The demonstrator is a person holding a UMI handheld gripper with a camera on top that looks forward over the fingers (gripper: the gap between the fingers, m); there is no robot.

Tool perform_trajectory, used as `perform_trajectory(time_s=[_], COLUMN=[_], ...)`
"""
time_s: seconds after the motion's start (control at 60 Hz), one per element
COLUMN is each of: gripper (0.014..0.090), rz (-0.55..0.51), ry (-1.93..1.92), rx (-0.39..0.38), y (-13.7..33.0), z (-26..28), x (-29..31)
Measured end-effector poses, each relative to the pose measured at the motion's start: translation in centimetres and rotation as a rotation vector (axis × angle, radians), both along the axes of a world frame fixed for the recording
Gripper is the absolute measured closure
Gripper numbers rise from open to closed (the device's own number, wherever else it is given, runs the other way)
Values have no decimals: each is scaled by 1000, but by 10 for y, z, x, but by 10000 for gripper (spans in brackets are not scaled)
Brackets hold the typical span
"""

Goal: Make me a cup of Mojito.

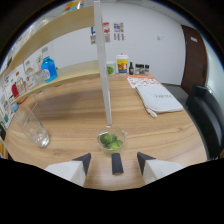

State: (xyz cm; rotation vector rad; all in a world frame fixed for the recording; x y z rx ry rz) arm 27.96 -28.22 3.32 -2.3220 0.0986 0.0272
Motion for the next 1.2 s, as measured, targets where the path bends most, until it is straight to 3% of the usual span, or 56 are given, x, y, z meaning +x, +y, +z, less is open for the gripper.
perform_trajectory(time_s=[0.35, 0.533, 0.833, 1.2], gripper=[198, 198, 190, 185], rz=[15, 26, 43, 88], ry=[-65, -56, -28, -46], rx=[279, 316, 258, 382], y=[-11, -34, -51, 64], z=[146, 165, 139, 206], x=[-76, -146, -220, -243])
